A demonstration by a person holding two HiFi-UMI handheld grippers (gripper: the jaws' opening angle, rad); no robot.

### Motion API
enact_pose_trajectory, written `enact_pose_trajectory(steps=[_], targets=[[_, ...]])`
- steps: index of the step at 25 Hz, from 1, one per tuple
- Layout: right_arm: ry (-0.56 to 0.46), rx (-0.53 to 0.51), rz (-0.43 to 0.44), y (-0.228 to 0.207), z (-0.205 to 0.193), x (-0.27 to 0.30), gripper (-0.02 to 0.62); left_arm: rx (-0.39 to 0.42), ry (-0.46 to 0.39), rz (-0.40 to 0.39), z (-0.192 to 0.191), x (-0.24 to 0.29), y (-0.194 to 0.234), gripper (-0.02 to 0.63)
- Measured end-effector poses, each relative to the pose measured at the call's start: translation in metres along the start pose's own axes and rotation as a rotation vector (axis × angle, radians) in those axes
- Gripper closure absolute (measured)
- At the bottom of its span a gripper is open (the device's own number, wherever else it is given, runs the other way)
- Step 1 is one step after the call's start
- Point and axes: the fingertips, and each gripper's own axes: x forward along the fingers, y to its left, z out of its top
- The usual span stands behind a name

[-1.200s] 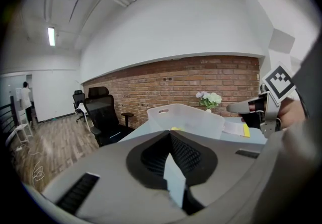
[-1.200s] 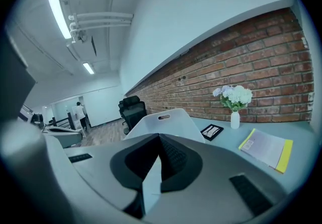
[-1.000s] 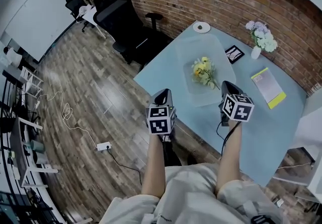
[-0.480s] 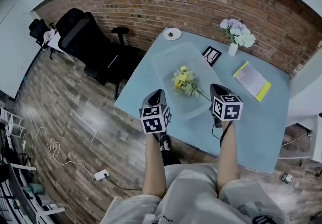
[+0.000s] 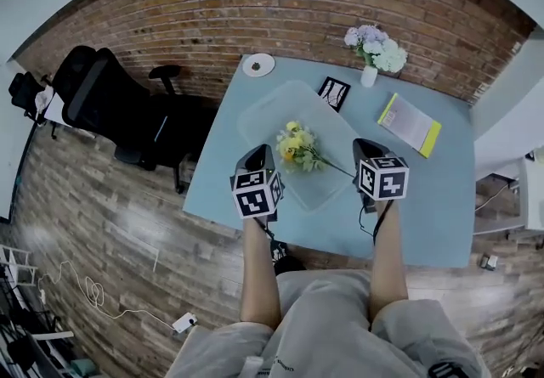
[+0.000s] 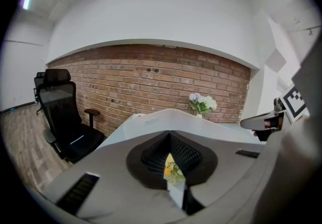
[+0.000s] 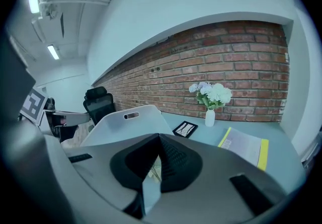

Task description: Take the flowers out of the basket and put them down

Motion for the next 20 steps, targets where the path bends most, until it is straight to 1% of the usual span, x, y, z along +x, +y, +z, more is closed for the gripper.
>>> enact_pose_trajectory(steps=[7, 11, 14, 16, 17, 18, 20], targets=[[-0.006, 0.053, -0.052, 0.008, 0.004, 0.020, 0.569, 0.045, 0.068, -0.097, 0.009, 0.038, 0.010, 0.586], [0.016, 0.045, -0.070, 0.017, -0.001, 0.027, 0.569, 0.073, 0.093, -0.135, 0.010, 0.054, 0.019, 0.586], [0.030, 0.030, -0.056, 0.024, -0.002, 0.031, 0.569, 0.090, 0.108, -0.159, 0.008, 0.063, 0.022, 0.585], [0.067, -0.015, -0.019, 0.030, -0.004, 0.034, 0.570, 0.103, 0.120, -0.175, 0.006, 0.069, 0.021, 0.586], [0.097, -0.046, 0.017, 0.034, -0.007, 0.037, 0.569, 0.111, 0.124, -0.186, 0.005, 0.072, 0.020, 0.585], [0.136, -0.071, 0.068, 0.039, -0.010, 0.041, 0.569, 0.121, 0.126, -0.197, 0.005, 0.074, 0.019, 0.585], [0.216, -0.085, 0.194, 0.050, -0.015, 0.051, 0.571, 0.141, 0.128, -0.226, 0.006, 0.080, 0.017, 0.585]])
